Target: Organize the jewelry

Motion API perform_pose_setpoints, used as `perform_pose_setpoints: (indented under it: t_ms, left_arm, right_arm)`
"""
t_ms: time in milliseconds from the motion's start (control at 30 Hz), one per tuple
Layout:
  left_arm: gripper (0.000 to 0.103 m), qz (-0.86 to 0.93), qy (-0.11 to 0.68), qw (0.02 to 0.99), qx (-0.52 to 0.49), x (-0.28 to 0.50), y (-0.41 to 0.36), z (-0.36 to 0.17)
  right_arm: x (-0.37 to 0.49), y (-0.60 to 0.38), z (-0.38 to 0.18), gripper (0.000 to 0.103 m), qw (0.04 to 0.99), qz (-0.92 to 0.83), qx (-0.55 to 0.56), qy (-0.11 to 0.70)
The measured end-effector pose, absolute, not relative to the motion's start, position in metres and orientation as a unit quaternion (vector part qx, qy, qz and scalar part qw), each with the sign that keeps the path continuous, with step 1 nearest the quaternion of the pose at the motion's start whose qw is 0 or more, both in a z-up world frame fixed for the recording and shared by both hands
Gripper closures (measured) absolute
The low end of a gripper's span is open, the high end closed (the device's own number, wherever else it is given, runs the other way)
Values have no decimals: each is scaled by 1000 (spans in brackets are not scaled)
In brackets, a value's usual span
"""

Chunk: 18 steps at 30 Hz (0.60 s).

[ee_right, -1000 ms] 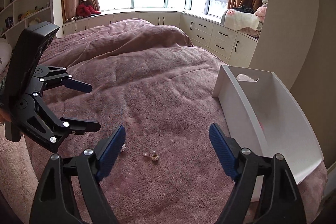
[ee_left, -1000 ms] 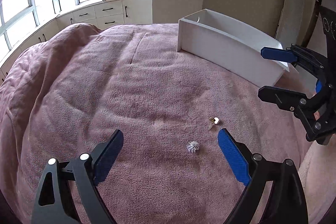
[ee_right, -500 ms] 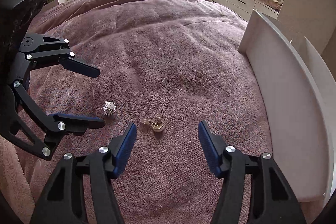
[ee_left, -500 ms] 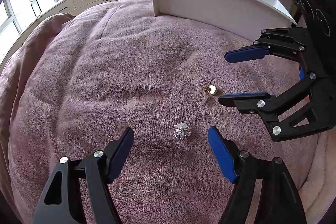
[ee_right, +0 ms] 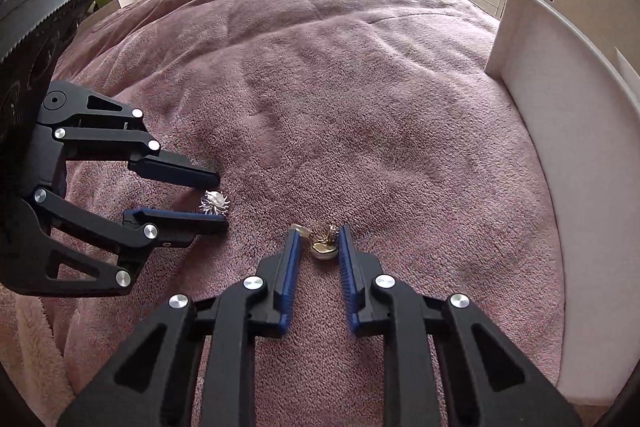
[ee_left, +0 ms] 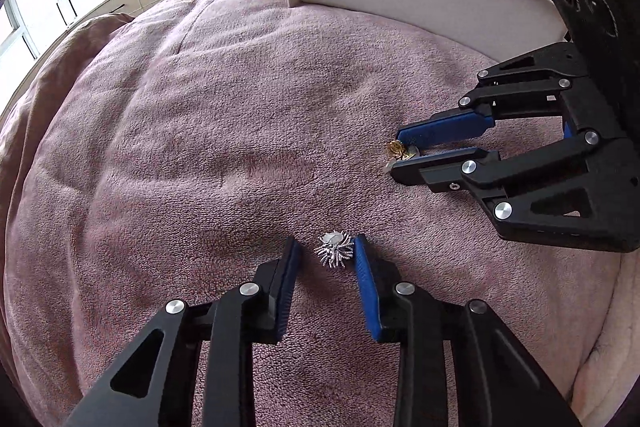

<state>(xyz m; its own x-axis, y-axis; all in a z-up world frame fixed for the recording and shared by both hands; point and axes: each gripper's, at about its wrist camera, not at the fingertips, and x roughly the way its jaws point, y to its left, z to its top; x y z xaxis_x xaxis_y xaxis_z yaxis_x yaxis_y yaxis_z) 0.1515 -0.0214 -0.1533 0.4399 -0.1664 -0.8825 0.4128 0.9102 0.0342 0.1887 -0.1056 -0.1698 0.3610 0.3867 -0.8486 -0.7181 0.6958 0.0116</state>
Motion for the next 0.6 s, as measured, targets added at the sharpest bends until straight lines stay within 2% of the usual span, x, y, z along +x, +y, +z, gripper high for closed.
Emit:
perform_pose_setpoints:
  t_ms: [67,333,367,400,600]
  left_arm:
    - [79,-179,501,837,126,151,-24,-153]
    - [79,-178,501,842,91,149,-12,-141]
    - [79,-176,499,844,89,148,-10,-138]
    - [79,-175,496,846,88,147,-9,-135]
    - [79,-172,469,861,93,139,-5,-101]
  right_arm:
    - [188,-105,-169,83,804,344,-183,449]
    - [179,-109,-155,84,809,345,-181,441]
    - [177,-110,-152,92,809,346,-181,439]
    - [175,-112,-149,95,810,346,-182,438]
    - [160,-122,-120,95,821,349,-182,413]
